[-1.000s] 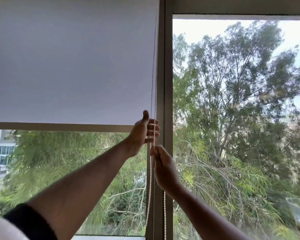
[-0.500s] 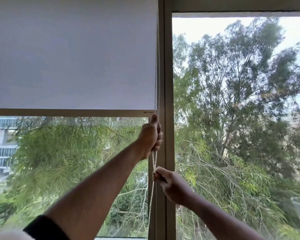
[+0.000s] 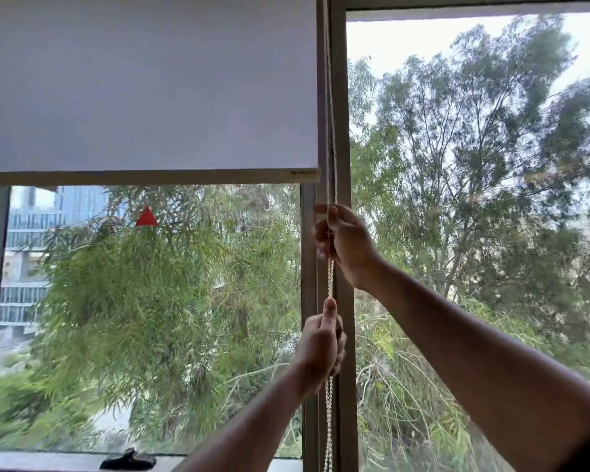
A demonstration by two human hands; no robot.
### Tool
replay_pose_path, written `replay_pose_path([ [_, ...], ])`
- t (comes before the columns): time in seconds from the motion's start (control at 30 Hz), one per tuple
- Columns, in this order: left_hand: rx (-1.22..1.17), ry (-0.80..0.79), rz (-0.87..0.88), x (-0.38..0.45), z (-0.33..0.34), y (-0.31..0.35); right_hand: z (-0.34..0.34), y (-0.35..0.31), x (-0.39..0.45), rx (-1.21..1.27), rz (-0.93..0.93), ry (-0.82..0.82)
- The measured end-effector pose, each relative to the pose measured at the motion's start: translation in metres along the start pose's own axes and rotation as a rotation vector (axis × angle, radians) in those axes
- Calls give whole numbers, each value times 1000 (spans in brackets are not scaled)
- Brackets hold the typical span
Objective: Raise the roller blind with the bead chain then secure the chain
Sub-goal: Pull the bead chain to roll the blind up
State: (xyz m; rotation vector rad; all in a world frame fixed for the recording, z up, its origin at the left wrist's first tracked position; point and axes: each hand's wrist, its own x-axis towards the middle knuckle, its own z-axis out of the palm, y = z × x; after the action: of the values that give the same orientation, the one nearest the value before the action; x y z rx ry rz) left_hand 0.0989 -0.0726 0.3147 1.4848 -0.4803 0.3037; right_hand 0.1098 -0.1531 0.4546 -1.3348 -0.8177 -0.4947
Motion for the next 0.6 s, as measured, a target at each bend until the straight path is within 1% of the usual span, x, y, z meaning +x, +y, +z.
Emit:
replay_pose_path([
  [0.07,-20,19,30,-1,-2,-7,9,6,3,-58,-69,72],
  [0.17,40,13,61,-1,-7,-7,16,15,-5,-101,-193,77],
  [0.23,99,2,88,1,-17,1,16,16,-13,-131,-265,90],
  [0.27,127,20,102,4,-24,8,15,16,-16,-157,-291,102],
  [0.37,111,77,155,18,-41,49,13,23,-29,-260,-317,118],
  [0.47,72,77,186,31,-40,102,13,31,-44,-244,-314,80],
  [0.53,9,69,183,37,-32,133,16,35,-54,-249,-339,81],
  [0.6,-27,55,186,40,-22,158,20,41,-64,-255,-309,95],
])
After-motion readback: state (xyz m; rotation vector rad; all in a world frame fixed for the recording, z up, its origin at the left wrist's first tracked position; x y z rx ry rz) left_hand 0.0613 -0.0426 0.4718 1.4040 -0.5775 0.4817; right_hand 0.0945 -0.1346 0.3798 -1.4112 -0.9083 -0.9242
